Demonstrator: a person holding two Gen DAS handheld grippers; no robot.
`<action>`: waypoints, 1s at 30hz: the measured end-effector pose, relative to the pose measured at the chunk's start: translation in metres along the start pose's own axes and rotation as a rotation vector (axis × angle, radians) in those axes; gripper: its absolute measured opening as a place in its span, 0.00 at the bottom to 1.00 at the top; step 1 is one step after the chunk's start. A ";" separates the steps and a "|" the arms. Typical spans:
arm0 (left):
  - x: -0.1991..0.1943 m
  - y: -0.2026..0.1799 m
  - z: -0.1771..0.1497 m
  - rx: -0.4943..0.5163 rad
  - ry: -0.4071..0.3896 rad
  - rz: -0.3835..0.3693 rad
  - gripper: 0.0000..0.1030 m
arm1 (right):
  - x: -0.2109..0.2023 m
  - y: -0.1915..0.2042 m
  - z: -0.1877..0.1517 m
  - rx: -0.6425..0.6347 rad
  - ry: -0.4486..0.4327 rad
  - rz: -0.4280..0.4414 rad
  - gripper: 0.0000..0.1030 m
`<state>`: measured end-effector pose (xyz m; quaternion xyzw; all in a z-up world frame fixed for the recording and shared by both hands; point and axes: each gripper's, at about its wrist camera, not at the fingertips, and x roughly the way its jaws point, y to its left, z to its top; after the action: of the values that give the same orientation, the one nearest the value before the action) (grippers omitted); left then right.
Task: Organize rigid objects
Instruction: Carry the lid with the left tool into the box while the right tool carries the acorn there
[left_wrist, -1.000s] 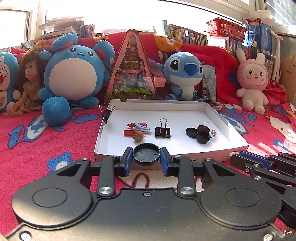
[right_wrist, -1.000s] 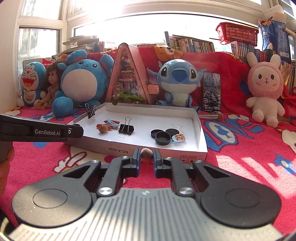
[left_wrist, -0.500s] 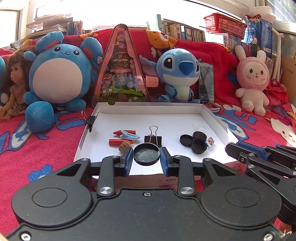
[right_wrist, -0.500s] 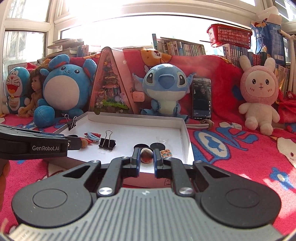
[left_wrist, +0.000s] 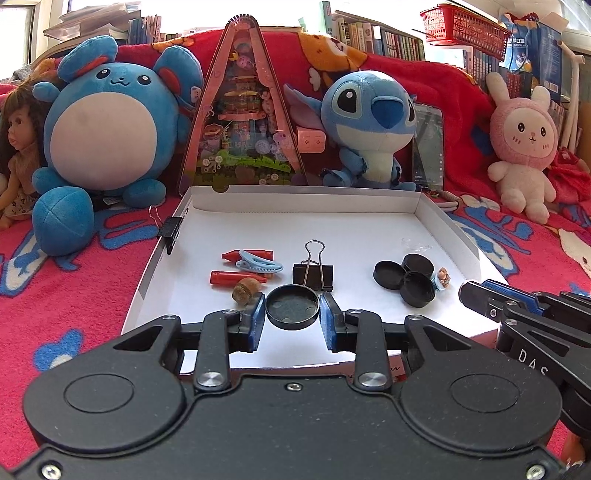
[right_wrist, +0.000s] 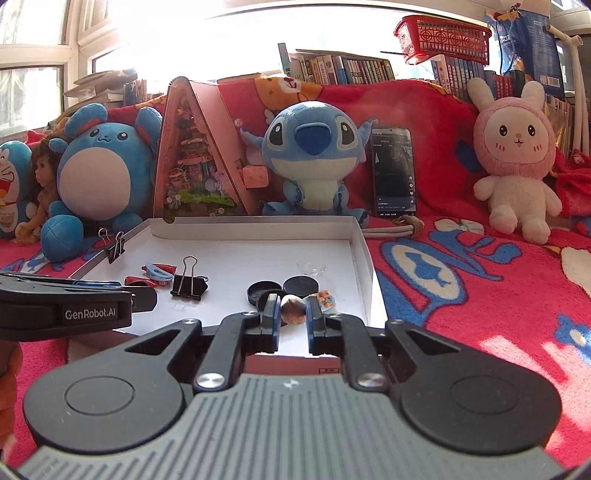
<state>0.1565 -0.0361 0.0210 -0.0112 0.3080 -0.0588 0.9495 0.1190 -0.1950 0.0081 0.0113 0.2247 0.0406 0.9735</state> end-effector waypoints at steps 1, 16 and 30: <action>0.002 0.000 0.000 -0.002 0.002 0.001 0.29 | 0.002 -0.001 0.000 0.004 0.003 0.000 0.17; 0.019 0.003 0.001 -0.011 0.029 0.026 0.29 | 0.017 -0.003 0.001 0.001 0.039 -0.013 0.17; 0.035 0.005 0.003 -0.018 0.042 0.052 0.29 | 0.034 -0.004 0.004 0.021 0.073 -0.010 0.17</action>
<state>0.1867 -0.0355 0.0026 -0.0106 0.3285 -0.0312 0.9439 0.1515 -0.1962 -0.0031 0.0190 0.2604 0.0340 0.9647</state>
